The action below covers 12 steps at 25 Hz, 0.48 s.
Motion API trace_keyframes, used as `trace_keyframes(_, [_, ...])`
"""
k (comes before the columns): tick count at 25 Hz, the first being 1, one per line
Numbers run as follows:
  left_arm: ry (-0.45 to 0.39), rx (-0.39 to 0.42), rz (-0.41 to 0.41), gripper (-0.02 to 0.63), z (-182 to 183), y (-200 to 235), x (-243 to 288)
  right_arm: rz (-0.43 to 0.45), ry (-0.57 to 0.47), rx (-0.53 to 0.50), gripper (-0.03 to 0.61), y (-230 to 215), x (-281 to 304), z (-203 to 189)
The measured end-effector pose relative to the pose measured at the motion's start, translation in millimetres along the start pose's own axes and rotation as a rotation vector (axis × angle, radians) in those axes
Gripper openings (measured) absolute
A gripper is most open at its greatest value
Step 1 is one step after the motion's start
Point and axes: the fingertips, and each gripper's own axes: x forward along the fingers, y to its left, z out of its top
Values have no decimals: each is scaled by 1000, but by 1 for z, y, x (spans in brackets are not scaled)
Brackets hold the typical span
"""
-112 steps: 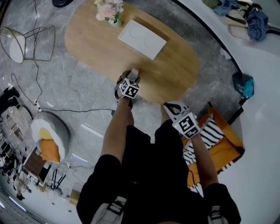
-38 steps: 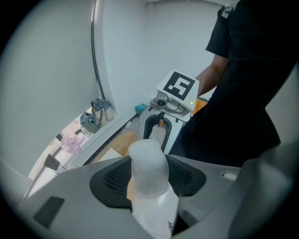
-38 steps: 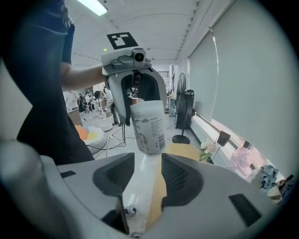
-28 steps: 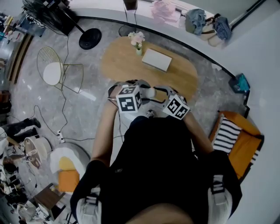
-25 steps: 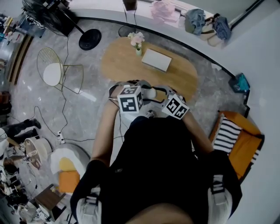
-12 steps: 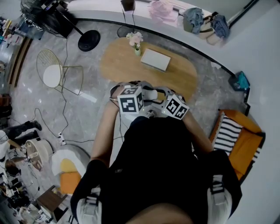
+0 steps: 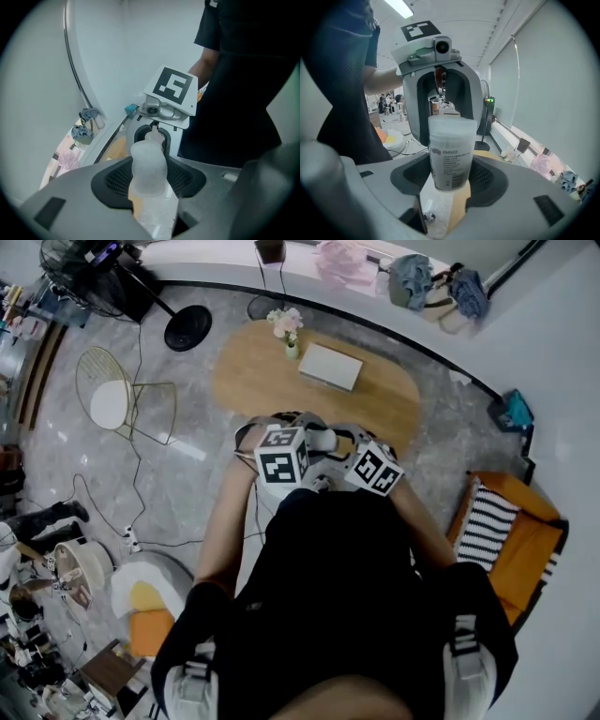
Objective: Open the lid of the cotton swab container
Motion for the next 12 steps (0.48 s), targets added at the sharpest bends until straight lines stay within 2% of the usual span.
trace_keyframes(4, [9,-12,-44,206,1,-5,-1,11,-12,15,221,5,-1,-1])
trace_keyframes(9, [-6,-30,-118,202,3,-14,1,-2,67,-97,216,9,3,-14])
trace_keyframes(12, [-12,-31,-117,202,5,-12,1,3,62,-92,216,8,2,-12])
